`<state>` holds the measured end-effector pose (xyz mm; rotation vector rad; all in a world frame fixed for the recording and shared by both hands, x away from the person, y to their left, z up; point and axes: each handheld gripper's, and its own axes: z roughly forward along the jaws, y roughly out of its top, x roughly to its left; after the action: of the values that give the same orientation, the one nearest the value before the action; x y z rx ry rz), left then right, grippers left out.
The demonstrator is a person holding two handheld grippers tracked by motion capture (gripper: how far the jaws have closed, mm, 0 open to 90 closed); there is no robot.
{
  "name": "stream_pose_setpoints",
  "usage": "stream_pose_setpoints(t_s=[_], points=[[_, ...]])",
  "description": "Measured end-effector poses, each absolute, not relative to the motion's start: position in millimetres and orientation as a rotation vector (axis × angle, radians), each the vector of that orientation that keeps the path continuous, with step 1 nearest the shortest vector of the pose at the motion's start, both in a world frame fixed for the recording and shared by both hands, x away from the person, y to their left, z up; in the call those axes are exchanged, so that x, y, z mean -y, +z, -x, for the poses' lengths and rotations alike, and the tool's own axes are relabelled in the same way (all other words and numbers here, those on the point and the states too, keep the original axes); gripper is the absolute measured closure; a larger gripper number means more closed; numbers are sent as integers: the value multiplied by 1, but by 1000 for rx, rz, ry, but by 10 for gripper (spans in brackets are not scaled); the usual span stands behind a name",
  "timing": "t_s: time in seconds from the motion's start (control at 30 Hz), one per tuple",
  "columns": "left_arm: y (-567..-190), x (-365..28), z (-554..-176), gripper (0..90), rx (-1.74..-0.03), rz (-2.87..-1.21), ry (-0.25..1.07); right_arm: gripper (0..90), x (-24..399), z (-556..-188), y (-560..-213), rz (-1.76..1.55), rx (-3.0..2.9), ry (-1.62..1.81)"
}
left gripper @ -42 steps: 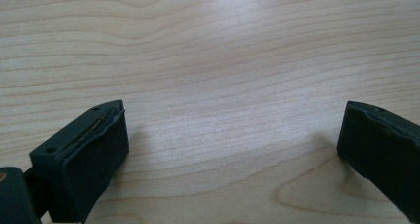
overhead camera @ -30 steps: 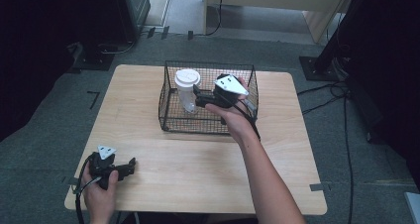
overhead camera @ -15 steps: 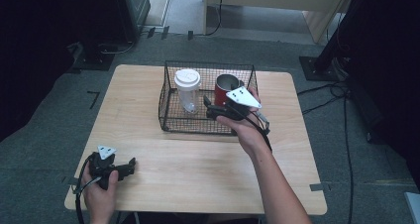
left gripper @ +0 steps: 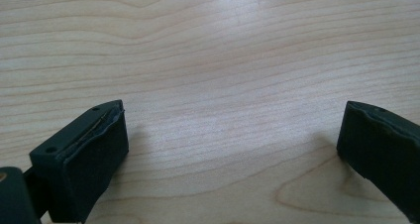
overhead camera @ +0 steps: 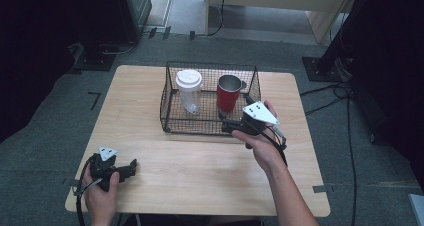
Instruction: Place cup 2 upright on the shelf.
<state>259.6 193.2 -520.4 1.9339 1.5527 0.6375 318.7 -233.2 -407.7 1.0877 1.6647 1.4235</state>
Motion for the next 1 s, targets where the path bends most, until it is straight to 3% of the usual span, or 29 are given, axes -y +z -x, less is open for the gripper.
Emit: stream_pose_setpoints(t_s=[1.0], points=[[-520,-192,-259,0,-1541,-1942,632,0,291,-268,-456,-1184,-1632,1336]])
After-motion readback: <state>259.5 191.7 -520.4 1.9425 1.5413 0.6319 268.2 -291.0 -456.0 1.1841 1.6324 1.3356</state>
